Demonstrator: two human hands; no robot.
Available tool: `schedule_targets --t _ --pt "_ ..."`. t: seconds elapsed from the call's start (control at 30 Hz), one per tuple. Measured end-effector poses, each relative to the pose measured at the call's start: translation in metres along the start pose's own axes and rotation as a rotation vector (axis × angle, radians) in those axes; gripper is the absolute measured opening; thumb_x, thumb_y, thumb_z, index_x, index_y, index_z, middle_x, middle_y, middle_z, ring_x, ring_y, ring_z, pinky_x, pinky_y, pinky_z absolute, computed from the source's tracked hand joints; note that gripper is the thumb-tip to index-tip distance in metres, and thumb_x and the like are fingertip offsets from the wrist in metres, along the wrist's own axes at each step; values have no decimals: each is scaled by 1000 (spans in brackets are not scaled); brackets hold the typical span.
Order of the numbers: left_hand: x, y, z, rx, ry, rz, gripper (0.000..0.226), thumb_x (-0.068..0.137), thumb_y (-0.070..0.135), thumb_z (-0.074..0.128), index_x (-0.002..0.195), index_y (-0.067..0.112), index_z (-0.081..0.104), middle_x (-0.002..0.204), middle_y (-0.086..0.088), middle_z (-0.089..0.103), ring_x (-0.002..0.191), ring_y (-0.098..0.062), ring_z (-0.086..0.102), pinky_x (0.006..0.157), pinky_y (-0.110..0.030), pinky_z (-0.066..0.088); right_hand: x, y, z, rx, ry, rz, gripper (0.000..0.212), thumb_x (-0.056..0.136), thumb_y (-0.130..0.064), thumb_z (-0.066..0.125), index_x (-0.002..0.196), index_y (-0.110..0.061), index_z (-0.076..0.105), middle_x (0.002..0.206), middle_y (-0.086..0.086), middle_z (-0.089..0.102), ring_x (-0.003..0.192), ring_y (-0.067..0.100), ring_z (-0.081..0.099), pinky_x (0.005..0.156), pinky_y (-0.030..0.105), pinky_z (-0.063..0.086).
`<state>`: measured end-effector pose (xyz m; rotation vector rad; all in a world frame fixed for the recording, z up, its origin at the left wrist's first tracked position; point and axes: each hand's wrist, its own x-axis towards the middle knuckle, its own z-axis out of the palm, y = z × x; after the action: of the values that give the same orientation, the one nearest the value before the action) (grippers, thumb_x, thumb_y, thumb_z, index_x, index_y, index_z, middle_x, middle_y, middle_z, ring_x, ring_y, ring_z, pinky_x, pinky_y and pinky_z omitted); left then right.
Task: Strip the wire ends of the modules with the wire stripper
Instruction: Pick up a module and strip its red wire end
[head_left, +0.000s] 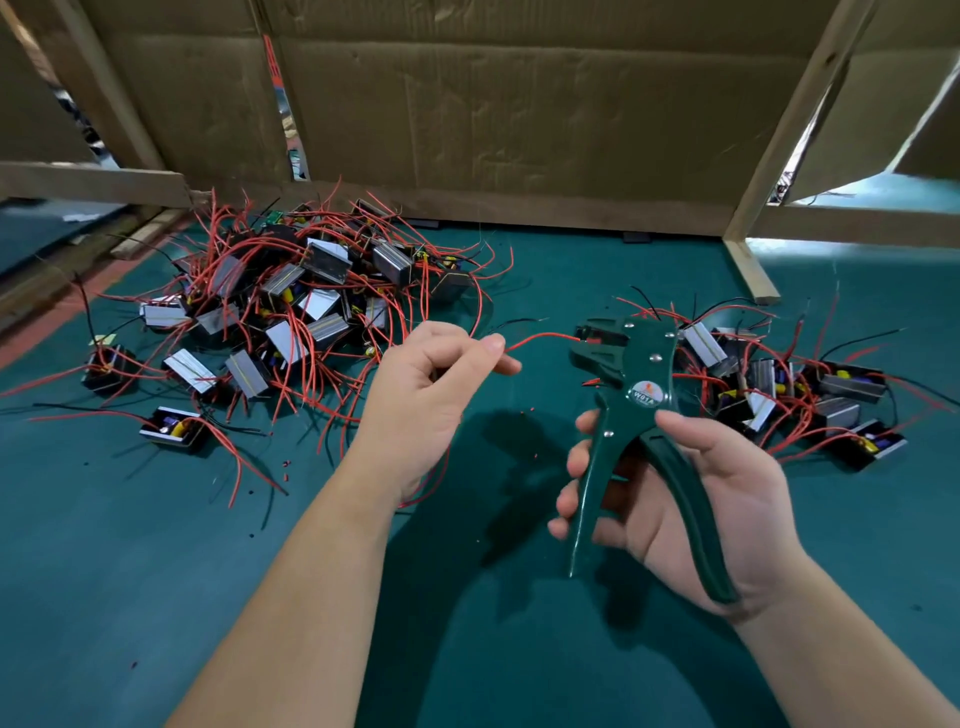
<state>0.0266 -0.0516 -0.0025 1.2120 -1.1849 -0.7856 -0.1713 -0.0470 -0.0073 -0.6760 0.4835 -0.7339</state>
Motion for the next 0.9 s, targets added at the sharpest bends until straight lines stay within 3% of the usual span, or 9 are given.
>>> schedule_targets --t 0.2,0.47,0.9 --pt "1 -1 -4 45 10 17 19 85 28 66 68 31 75 84 6 42 64 -6 43 63 -26 31 -2 4 3 -10 -119 49 53 61 -32 81 102 -3 67 84 22 61 71 38 63 69 51 54" --pt "1 -2 -2 39 12 7 20 88 20 64 72 27 74 85 4 41 67 -8 43 63 -25 31 -3 4 6 -110 -12 -40 53 56 -40 86 93 -7 68 77 19 59 63 35 62 60 47 53" --pt "2 -3 -3 71 50 53 19 88 20 65 73 29 74 85 4 41 67 -8 42 62 -24 30 -3 6 4 -201 -7 -75 55 64 -42 84 98 -3 63 80 22 60 64 36 62 64 49 53"
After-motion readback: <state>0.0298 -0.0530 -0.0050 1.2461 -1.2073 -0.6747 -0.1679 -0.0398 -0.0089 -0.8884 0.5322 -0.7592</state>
